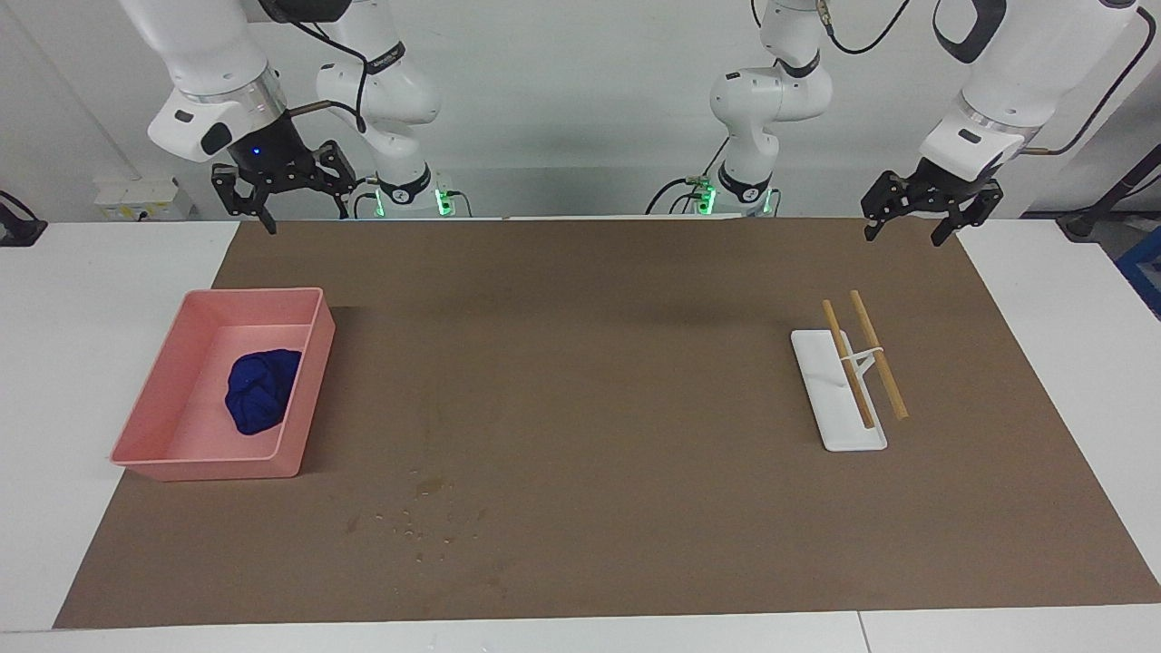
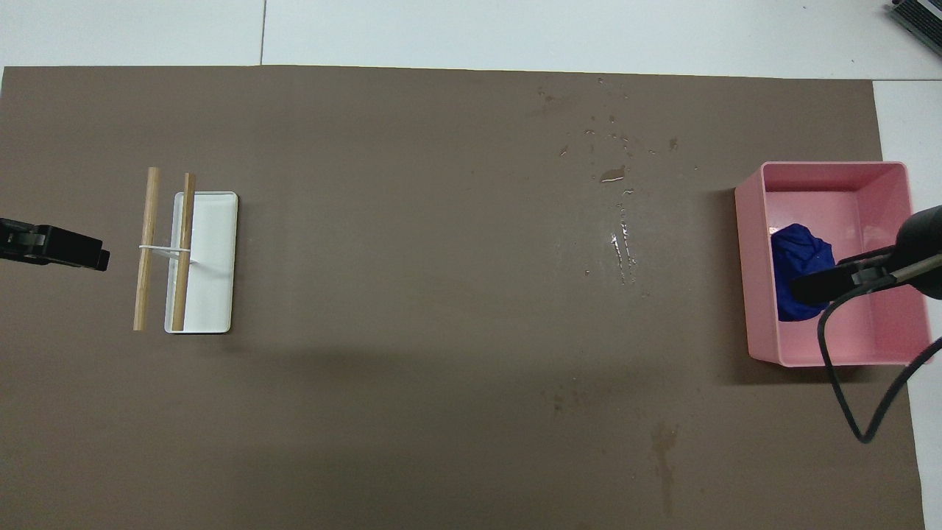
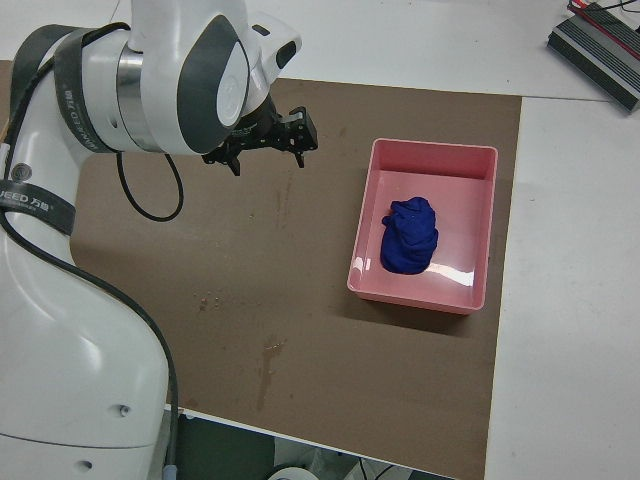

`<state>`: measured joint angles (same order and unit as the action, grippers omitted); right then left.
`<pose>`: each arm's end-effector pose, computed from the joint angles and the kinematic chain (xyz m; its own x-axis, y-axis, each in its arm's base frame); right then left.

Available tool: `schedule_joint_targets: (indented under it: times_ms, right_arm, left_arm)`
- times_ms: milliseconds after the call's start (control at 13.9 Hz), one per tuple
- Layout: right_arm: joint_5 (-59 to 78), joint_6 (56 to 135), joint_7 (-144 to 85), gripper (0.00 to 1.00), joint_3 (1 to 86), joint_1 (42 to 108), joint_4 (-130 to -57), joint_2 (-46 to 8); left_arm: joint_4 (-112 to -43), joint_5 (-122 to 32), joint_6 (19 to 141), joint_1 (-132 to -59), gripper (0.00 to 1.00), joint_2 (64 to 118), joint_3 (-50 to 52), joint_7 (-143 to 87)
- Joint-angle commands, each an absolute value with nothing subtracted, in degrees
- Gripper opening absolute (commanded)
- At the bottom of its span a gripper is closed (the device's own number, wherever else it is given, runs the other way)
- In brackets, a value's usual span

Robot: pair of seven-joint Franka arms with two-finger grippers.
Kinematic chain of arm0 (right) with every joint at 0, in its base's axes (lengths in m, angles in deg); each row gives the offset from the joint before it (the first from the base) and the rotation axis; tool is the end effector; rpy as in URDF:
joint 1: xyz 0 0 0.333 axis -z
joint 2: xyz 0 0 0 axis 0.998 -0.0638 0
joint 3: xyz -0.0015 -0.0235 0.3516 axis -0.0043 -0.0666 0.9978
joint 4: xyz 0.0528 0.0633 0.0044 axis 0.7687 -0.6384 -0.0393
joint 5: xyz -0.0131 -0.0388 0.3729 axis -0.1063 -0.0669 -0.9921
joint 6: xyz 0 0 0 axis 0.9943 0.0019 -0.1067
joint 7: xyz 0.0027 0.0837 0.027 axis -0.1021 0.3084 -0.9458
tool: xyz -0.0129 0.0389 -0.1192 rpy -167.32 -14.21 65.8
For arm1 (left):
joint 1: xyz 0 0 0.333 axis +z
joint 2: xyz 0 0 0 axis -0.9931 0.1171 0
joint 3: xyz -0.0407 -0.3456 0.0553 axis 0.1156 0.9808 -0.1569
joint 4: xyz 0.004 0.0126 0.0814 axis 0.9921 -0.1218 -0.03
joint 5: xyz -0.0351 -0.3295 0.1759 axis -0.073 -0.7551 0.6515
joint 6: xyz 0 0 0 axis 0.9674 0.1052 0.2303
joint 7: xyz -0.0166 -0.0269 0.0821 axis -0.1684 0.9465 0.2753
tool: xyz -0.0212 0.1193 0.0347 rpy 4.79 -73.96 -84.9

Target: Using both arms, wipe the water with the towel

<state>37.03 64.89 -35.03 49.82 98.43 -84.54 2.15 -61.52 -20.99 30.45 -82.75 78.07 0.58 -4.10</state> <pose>0.4934 0.0278 0.6536 0.9658 0.2577 -0.0280 0.2568 -0.9659 -0.0325 0.5155 -0.0192 0.6418 0.9840 -0.1770 -0.0209 -0.1766 -0.9841 0.0197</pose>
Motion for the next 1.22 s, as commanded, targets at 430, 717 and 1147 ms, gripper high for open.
schedule_joint_targets:
  times_ms: [430,717,1147]
  right_arm:
    - [33.7,62.8,-34.9,1.0,53.2,99.1,-84.7,3.4]
    - [34.8,64.1,-33.2,1.0,49.6,91.7,-85.0,4.2]
    - [35.8,65.9,-32.5,1.0,41.3,84.6,-85.3,3.8]
  left_arm:
    - [-63.0,-21.5,30.3,-81.9,1.0,76.6,1.2,-4.3]
    - [-63.0,-21.5,30.4,-81.9,1.0,76.6,1.2,-4.3]
    - [-63.0,-21.5,30.4,-81.9,1.0,76.6,1.2,-4.3]
